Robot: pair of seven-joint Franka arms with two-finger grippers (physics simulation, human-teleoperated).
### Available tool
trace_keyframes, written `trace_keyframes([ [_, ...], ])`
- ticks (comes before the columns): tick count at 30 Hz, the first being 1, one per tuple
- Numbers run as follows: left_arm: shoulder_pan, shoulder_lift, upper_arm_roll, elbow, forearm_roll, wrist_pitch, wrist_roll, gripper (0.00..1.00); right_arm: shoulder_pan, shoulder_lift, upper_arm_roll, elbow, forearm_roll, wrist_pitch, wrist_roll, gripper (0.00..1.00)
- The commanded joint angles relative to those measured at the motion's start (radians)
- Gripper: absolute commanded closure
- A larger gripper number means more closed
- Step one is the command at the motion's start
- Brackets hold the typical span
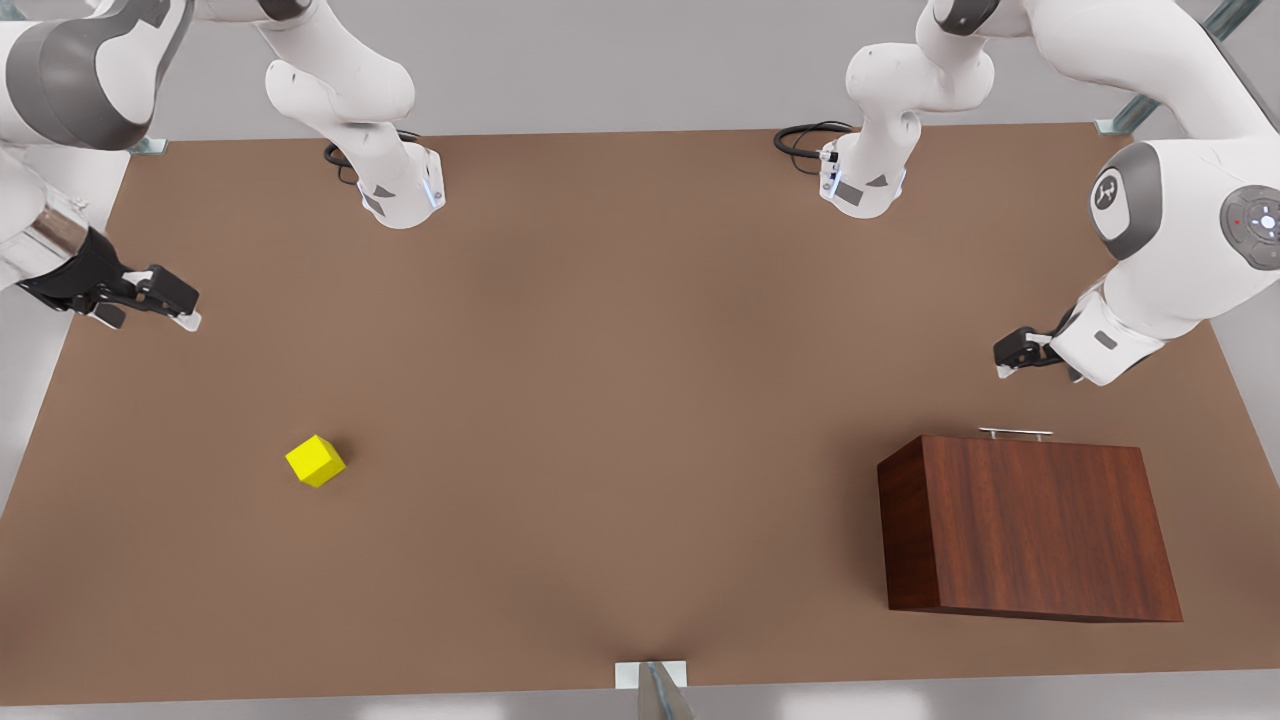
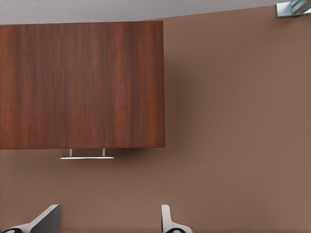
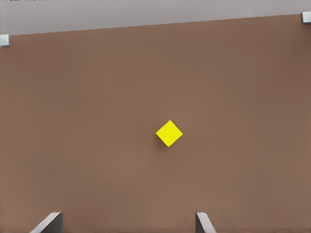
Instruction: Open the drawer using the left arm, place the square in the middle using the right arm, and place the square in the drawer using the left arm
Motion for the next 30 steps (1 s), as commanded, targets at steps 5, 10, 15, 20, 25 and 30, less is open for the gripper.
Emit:
trace_keyframes([
  [5,0.000,0.001,0.032,-0.015,-0.039,-0.031,-0.394,0.00,0.004,0.024,0.000,0.002,0.000,0.002,-0.012,0.00],
  [10,-0.003,-0.103,0.080,-0.349,-0.120,0.307,-0.895,0.00,0.046,0.097,0.006,-0.005,0.006,-0.009,-0.017,0.00],
  [15,-0.003,-0.293,0.107,-0.759,-0.122,0.649,-1.125,0.00,0.049,0.116,0.025,-0.297,0.009,0.344,-0.159,0.00],
  [20,-0.006,-0.261,0.114,-0.874,-0.146,0.802,-1.232,0.00,0.032,0.126,0.017,-0.412,0.015,0.469,-0.452,0.00],
  [25,-0.011,-0.242,0.114,-0.910,-0.148,0.847,-1.243,0.00,0.018,0.188,-0.040,-0.459,0.054,0.532,-0.629,0.00],
  [30,-0.009,-0.256,0.112,-1.028,-0.223,0.997,-1.243,0.00,0.003,0.281,-0.037,-0.444,0.109,0.594,-0.744,0.00],
])
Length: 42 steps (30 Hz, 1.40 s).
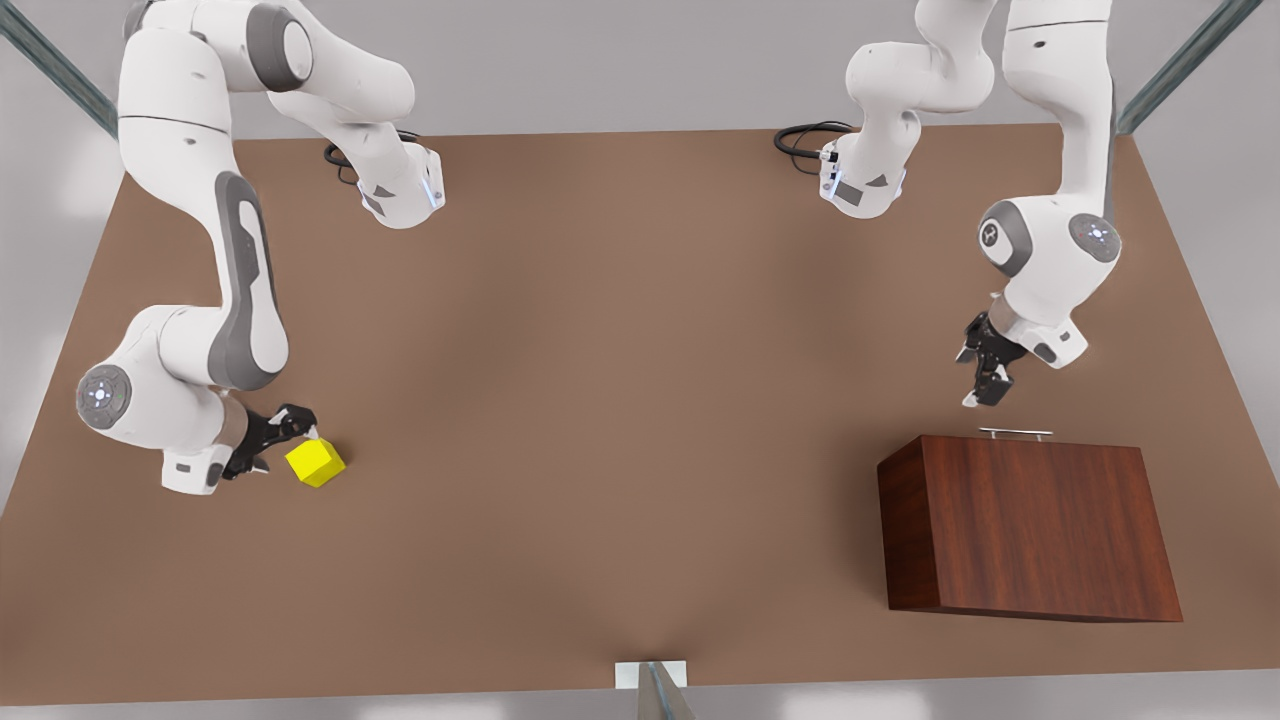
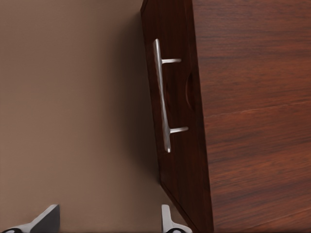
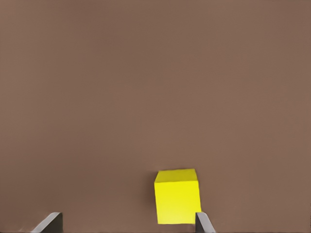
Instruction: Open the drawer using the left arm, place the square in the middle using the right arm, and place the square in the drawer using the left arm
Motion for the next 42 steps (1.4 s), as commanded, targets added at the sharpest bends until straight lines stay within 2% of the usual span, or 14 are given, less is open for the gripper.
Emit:
trace_keyframes([
  [1,0.032,0.002,0.000,-0.001,-0.064,0.003,0.000,0.00,0.001,0.006,-0.003,-0.002,0.000,0.001,-0.009,0.00],
  [6,0.036,0.047,0.001,0.001,-0.090,0.060,0.009,0.00,0.007,0.049,-0.048,-0.038,-0.009,0.060,-0.087,0.00],
  [10,0.041,0.075,0.001,0.003,-0.088,0.110,0.020,0.00,0.009,0.087,-0.048,-0.051,0.003,0.105,-0.089,0.00],
  [13,0.041,0.108,0.001,0.009,-0.088,0.153,0.023,0.00,0.010,0.092,-0.048,-0.107,-0.009,0.217,-0.126,0.00],
  [16,0.053,0.121,0.003,0.010,-0.084,0.168,0.034,0.00,0.015,0.083,-0.048,-0.131,-0.011,0.219,-0.126,0.00],
  [18,0.058,0.122,0.049,0.012,-0.084,0.168,0.117,0.00,0.020,0.083,-0.048,-0.168,-0.011,0.263,-0.126,0.00],
  [35,0.084,0.186,0.049,0.084,-0.090,0.169,0.121,0.00,0.021,0.107,-0.048,-0.254,-0.009,0.415,-0.115,0.00],
  [42,0.084,0.216,0.049,0.093,-0.095,0.168,0.120,0.00,0.027,0.110,-0.048,-0.251,-0.009,0.418,-0.123,0.00],
])
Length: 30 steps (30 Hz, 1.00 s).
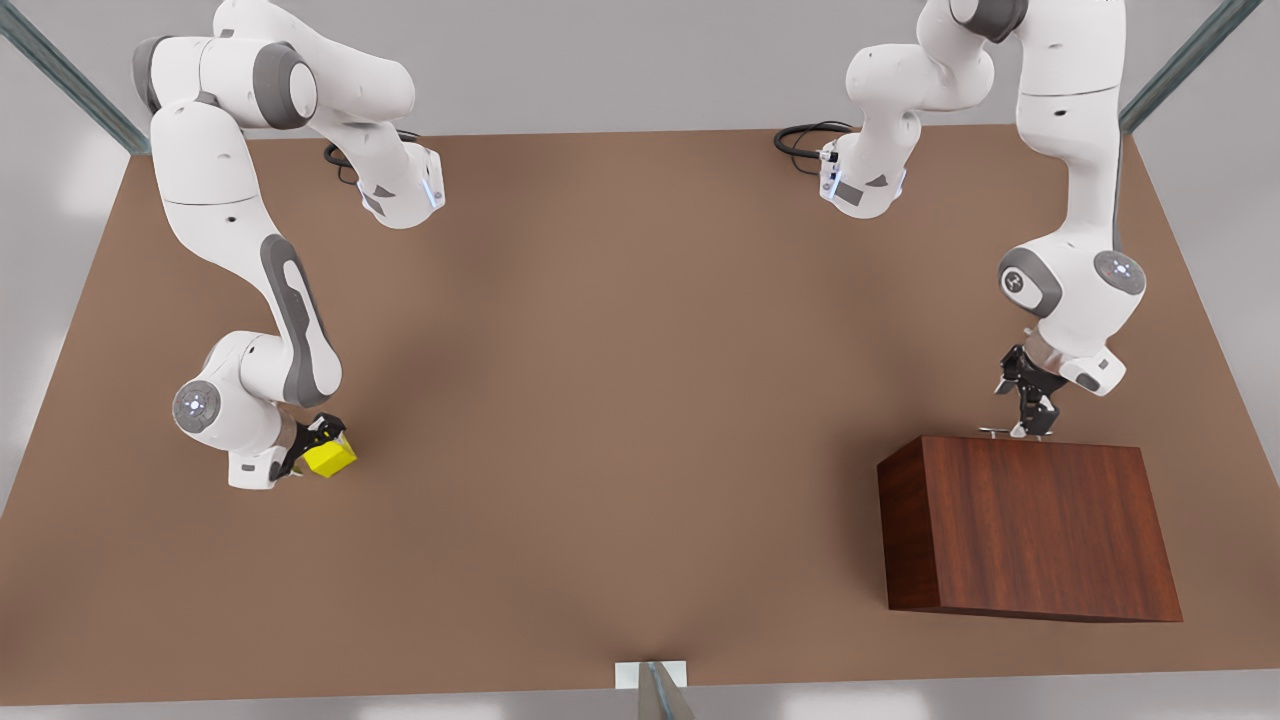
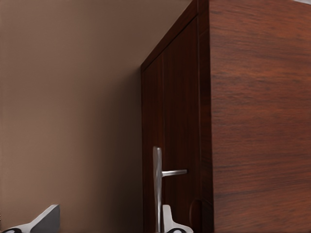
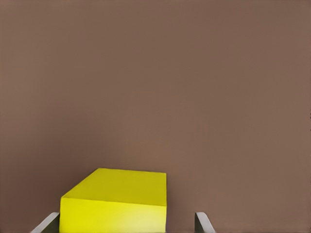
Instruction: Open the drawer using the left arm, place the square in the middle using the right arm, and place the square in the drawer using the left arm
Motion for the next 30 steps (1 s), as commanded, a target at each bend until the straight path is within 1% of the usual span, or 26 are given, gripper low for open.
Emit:
trace_keyframes([
  [1,0.000,0.000,0.000,-0.001,-0.002,0.000,0.000,0.00,0.000,0.001,0.000,-0.001,0.000,0.000,0.001,0.00],
  [8,0.000,0.002,0.000,-0.005,-0.002,-0.014,0.000,0.00,0.000,0.013,0.000,-0.002,0.000,0.000,-0.002,0.00],
  [9,0.000,0.002,0.000,-0.008,-0.002,-0.015,0.000,0.00,0.000,0.013,0.000,-0.001,0.000,-0.001,-0.001,0.13],
  [14,-0.001,-0.008,0.000,-0.014,-0.004,-0.052,-0.006,0.00,0.000,0.011,0.000,-0.001,0.000,-0.004,0.010,0.13],
  [17,-0.001,-0.014,0.006,-0.017,-0.004,-0.067,-0.006,0.00,0.001,0.011,0.000,0.001,0.000,-0.004,0.010,0.16],
  [22,-0.003,-0.023,0.023,-0.031,-0.004,-0.077,0.000,0.00,0.005,0.005,0.000,0.001,0.000,-0.006,0.010,0.16],
  [25,-0.003,-0.047,0.029,-0.044,-0.004,-0.089,0.000,0.00,0.005,0.011,0.000,-0.002,0.002,-0.003,0.011,0.21],
  [28,-0.003,-0.074,0.038,-0.057,-0.002,-0.117,-0.002,0.00,0.005,0.011,0.000,-0.002,0.000,-0.003,0.011,0.21],
  [29,-0.003,-0.077,0.038,-0.060,-0.004,-0.118,-0.002,0.00,0.005,0.011,0.000,-0.002,0.000,-0.004,0.011,0.24],
  [30,-0.004,-0.077,0.043,-0.060,-0.002,-0.120,-0.002,0.00,0.005,0.011,0.000,-0.001,0.000,-0.003,0.011,0.26],
])
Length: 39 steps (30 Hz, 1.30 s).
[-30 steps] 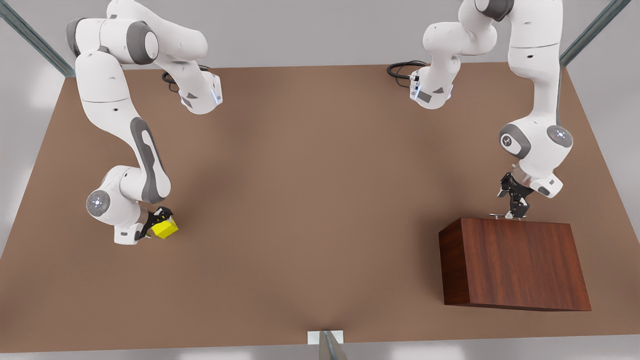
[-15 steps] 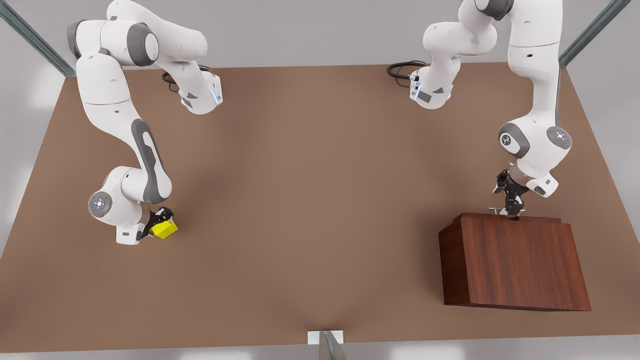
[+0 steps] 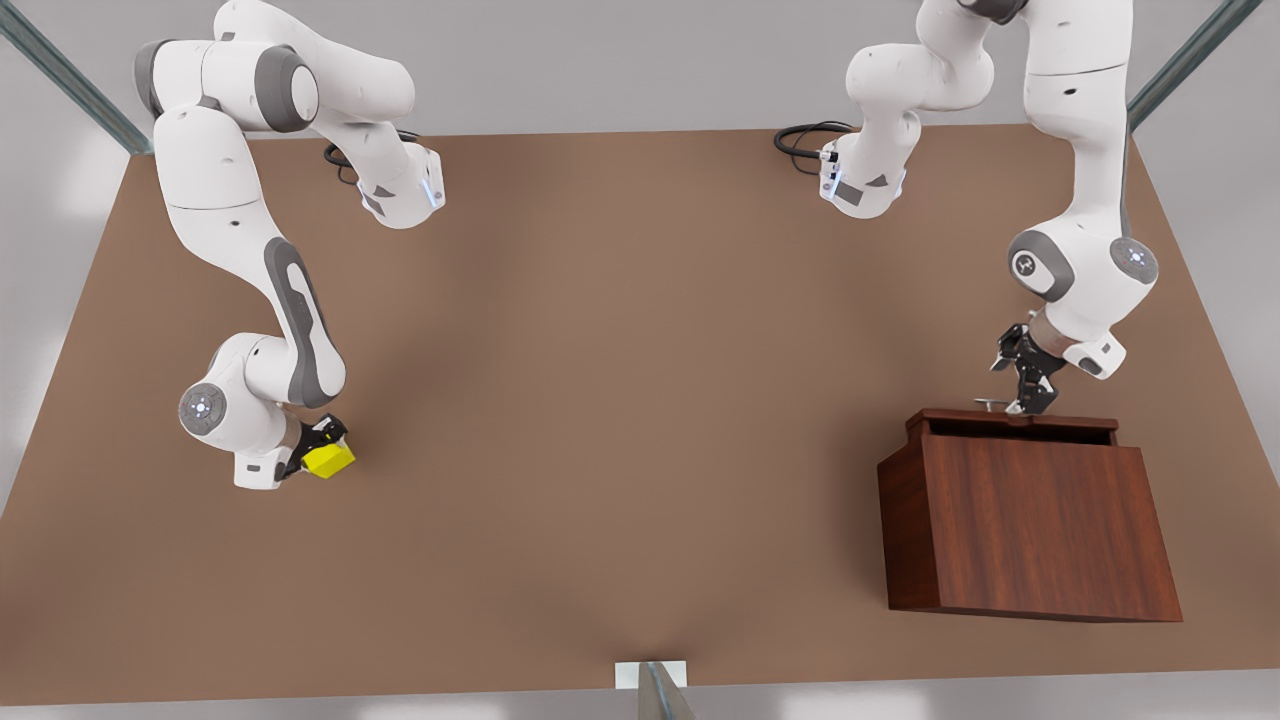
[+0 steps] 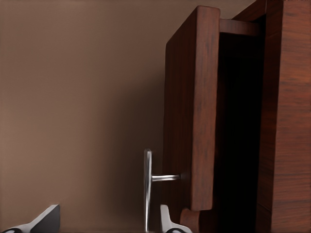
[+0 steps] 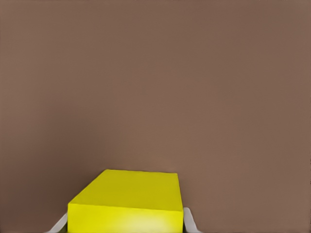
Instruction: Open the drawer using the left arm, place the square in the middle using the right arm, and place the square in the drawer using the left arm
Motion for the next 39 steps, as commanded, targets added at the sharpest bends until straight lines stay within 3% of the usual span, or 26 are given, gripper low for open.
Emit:
trace_keyframes([
  [1,0.000,-0.002,0.000,-0.004,0.000,0.000,0.000,0.00,0.000,0.000,0.000,0.000,0.000,0.000,0.000,0.27],
  [14,-0.001,-0.069,0.025,-0.050,0.000,-0.053,0.000,0.00,0.038,-0.037,0.002,-0.002,0.001,-0.032,0.054,0.31],
  [25,-0.001,-0.094,0.058,-0.089,0.002,-0.061,0.000,0.00,0.333,-0.129,0.026,-0.002,0.004,-0.092,0.542,0.31],
  [30,-0.003,-0.137,0.078,-0.115,0.006,-0.093,0.003,0.00,0.502,-0.072,0.060,0.101,0.009,-0.092,0.684,0.30],
  [36,-0.001,-0.158,0.091,-0.136,0.009,-0.098,0.008,0.00,0.721,0.198,0.060,0.501,0.004,-0.215,0.974,0.30],
  [39,-0.001,-0.158,0.091,-0.139,0.009,-0.098,0.009,0.00,0.793,0.244,0.067,0.571,0.003,-0.232,1.062,0.30],
])
